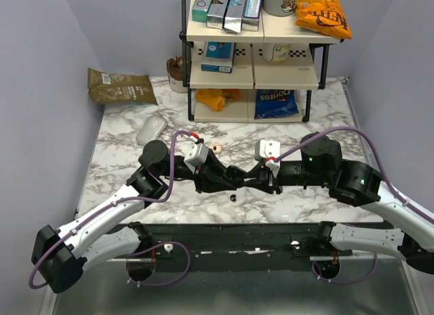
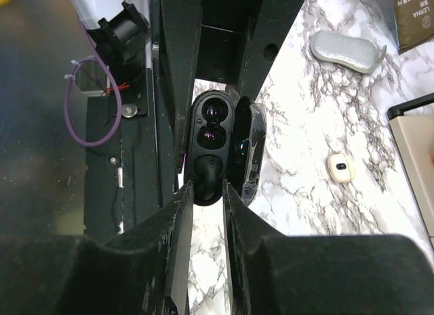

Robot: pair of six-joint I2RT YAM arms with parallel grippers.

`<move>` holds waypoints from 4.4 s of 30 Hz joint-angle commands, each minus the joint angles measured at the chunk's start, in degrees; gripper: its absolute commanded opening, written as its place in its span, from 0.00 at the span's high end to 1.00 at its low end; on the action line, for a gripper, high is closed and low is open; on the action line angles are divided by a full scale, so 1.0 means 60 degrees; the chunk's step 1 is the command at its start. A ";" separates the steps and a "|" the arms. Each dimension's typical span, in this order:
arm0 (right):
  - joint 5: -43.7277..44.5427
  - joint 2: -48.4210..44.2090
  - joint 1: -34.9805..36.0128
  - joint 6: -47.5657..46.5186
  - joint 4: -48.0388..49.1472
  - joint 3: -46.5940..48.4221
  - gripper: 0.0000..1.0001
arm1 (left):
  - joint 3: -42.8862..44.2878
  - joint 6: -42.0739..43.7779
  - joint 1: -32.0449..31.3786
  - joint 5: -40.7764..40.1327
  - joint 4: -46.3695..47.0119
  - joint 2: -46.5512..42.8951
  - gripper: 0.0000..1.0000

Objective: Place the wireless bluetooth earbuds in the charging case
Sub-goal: Place the earbud in the charging case, then pick up the earbud from the center of the board.

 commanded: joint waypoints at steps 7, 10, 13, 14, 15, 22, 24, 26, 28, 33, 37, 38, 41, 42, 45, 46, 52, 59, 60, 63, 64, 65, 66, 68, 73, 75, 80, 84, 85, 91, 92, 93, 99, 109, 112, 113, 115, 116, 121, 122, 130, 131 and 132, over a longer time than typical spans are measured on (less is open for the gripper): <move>0.0867 -0.1158 0.0051 0.0585 0.0579 -0.0048 0.51 | -0.0274 0.0403 -0.0091 -0.0395 0.0263 -0.0345 1.00; 0.1847 -0.1877 0.0051 0.1053 0.1149 -0.0617 0.46 | -0.0610 0.0463 -0.0091 -0.0893 0.0350 -0.0506 1.00; 0.3048 -0.2275 0.0051 0.1653 0.1735 -0.1554 0.44 | -0.1035 0.0273 -0.0091 -0.1610 0.0760 -0.0784 1.00; 0.4109 -0.2450 0.0051 0.1931 0.1927 -0.1892 0.44 | -0.1195 0.0258 -0.0091 -0.1815 0.0819 -0.0887 1.00; 0.4468 -0.2481 0.0037 0.2426 0.2262 -0.2214 0.44 | -0.1284 0.0257 -0.0091 -0.2296 0.0790 -0.0989 1.00; 0.4591 -0.0800 0.0022 0.4598 0.3377 -0.4559 0.46 | -0.1826 0.0213 -0.0091 -0.3676 0.0248 -0.2394 1.00; 0.4195 0.0179 0.0022 0.5167 0.4048 -0.5172 0.50 | -0.2002 0.0199 -0.0091 -0.3809 0.0058 -0.2703 1.00; 0.3945 0.0783 0.0022 0.5462 0.4548 -0.5555 0.51 | -0.2119 0.0170 -0.0091 -0.4013 -0.0175 -0.3142 1.00; 0.3886 0.1426 0.0022 0.5916 0.5222 -0.5981 0.52 | -0.2193 0.0155 -0.0091 -0.4117 -0.0366 -0.3566 1.00; 0.3974 0.2585 0.0007 0.6999 0.6073 -0.6173 0.53 | -0.2339 0.0272 -0.0106 -0.4453 -0.1070 -0.4241 1.00; 0.3535 0.3274 0.0022 0.7163 0.7245 -0.6246 0.53 | -0.2442 0.0301 -0.0106 -0.4571 -0.1275 -0.4652 1.00; 0.3476 0.3653 0.0007 0.7134 0.7231 -0.5985 0.53 | -0.2471 0.0287 -0.0106 -0.4542 -0.1305 -0.4696 1.00; 0.3446 0.4124 0.0007 0.7031 0.7100 -0.5617 0.53 | -0.2471 0.0272 -0.0106 -0.4527 -0.1363 -0.4726 1.00; 0.3504 0.4285 0.0022 0.7060 0.7085 -0.5616 0.52 | -0.2457 0.0258 -0.0106 -0.4527 -0.1378 -0.4740 1.00; 0.3665 0.4432 0.0007 0.7090 0.6925 -0.5572 0.52 | -0.2442 0.0228 -0.0106 -0.4542 -0.1466 -0.4813 1.00; 0.3724 0.4476 0.0022 0.7104 0.6866 -0.5558 0.52 | -0.2457 0.0257 -0.0106 -0.4542 -0.1480 -0.4857 1.00; 0.4091 0.4608 -0.0007 0.7060 0.6543 -0.5470 0.52 | -0.2486 0.0272 -0.0106 -0.4644 -0.1568 -0.4872 1.00; 0.3988 0.4974 -0.0007 0.7090 0.6470 -0.5338 0.52 | -0.2530 0.0272 -0.0106 -0.4630 -0.1481 -0.4799 1.00; 0.4032 0.5004 -0.0007 0.7090 0.6397 -0.5338 0.52 | -0.2530 0.0258 -0.0106 -0.4630 -0.1481 -0.4785 1.00; 0.4353 0.4815 -0.0022 0.7192 0.6192 -0.5353 0.52 | -0.2530 0.0243 -0.0106 -0.4630 -0.1510 -0.4814 1.00; 0.4442 0.4756 -0.0008 0.7207 0.5887 -0.5352 0.52 | -0.2530 0.0257 -0.0106 -0.4644 -0.1510 -0.4843 1.00; 0.4515 0.4683 -0.0007 0.7207 0.5797 -0.5367 0.52 | -0.2545 0.0243 -0.0106 -0.4659 -0.1539 -0.4872 1.00; 0.4545 0.4595 -0.0007 0.7236 0.5738 -0.5454 0.52 | -0.2559 0.0257 -0.0120 -0.4674 -0.1525 -0.4872 1.00; 0.4530 0.4506 -0.0007 0.7280 0.5621 -0.5499 0.52 | -0.2603 0.0257 -0.0106 -0.4674 -0.1525 -0.4902 1.00; 0.4384 0.4550 -0.0007 0.7602 0.5429 -0.5586 0.51 | -0.2618 0.0257 -0.0106 -0.4688 -0.1495 -0.4946 1.00; 0.4398 0.4579 -0.0008 0.7705 0.5444 -0.5601 0.51 | -0.2632 0.0257 -0.0106 -0.4688 -0.1495 -0.4931 1.00; 0.4355 0.5032 -0.0022 0.7676 0.5400 -0.5383 0.51 | -0.2618 0.0257 -0.0106 -0.4659 -0.1466 -0.4916 1.00; 0.4296 0.5442 -0.0022 0.7632 0.5328 -0.5104 0.52 | -0.2633 0.0243 -0.0106 -0.4659 -0.1480 -0.4960 1.00; 0.4252 0.5487 -0.0008 0.7646 0.5327 -0.5074 0.52 | -0.2633 0.0243 -0.0106 -0.4674 -0.1495 -0.4989 1.00; 0.3989 0.5707 -0.0080 0.7954 0.5283 -0.4986 0.55 | -0.2618 0.0272 -0.0106 -0.4688 -0.1568 -0.5019 1.00; 0.3945 0.5707 -0.0095 0.8026 0.5283 -0.4972 0.57 | -0.2618 0.0272 -0.0106 -0.4674 -0.1569 -0.5033 1.00; 0.3857 0.5693 -0.0095 0.8129 0.5239 -0.4957 0.58 | -0.2618 0.0272 -0.0091 -0.4674 -0.1569 -0.5019 1.00; 0.3725 0.5620 -0.0198 0.9035 0.5239 -0.5015 0.66 | -0.2589 0.0272 -0.0106 -0.4659 -0.1612 -0.5063 1.00; 0.4047 0.4655 -0.1220 1.1628 0.6335 -0.6215 0.89 | -0.2589 0.0272 -0.0106 -0.4644 -0.1598 -0.5107 1.00; 0.4090 0.4201 -0.1850 1.2463 0.6907 -0.6799 0.91 | -0.2589 0.0272 -0.0106 -0.4659 -0.1569 -0.5107 1.00; 0.4091 0.4097 -0.1998 1.2640 0.7126 -0.6962 0.91 | -0.2589 0.0258 -0.0106 -0.4659 -0.1569 -0.5107 1.00; 0.4500 0.3877 -0.2233 1.3401 0.7421 -0.7357 0.92 | -0.2574 0.0272 -0.0106 -0.4674 -0.1568 -0.5107 1.00; 0.4646 0.3688 -0.2451 1.3635 0.7567 -0.7475 0.93 | -0.2574 0.0258 -0.0106 -0.4674 -0.1569 -0.5107 1.00; 0.5467 0.3641 -0.2966 1.4764 0.8051 -0.7623 0.92 | -0.2574 0.0228 -0.0120 -0.4820 -0.1525 -0.5121 1.00; 0.5540 0.3743 -0.3111 1.4896 0.8066 -0.7521 0.93 | -0.2588 0.0214 -0.0106 -0.4835 -0.1510 -0.5121 1.00; 0.4780 0.5252 -0.3728 1.5353 0.8520 -0.6935 0.69 | -0.2589 0.0257 -0.0120 -0.5098 -0.1598 -0.5195 1.00; 0.4721 0.5282 -0.3743 1.5279 0.8520 -0.6920 0.65 | -0.2589 0.0257 -0.0120 -0.5113 -0.1641 -0.5195 1.00; 0.4677 0.5297 -0.3743 1.5206 0.8506 -0.6905 0.60 | -0.2574 0.0257 -0.0120 -0.5128 -0.1656 -0.5224 1.00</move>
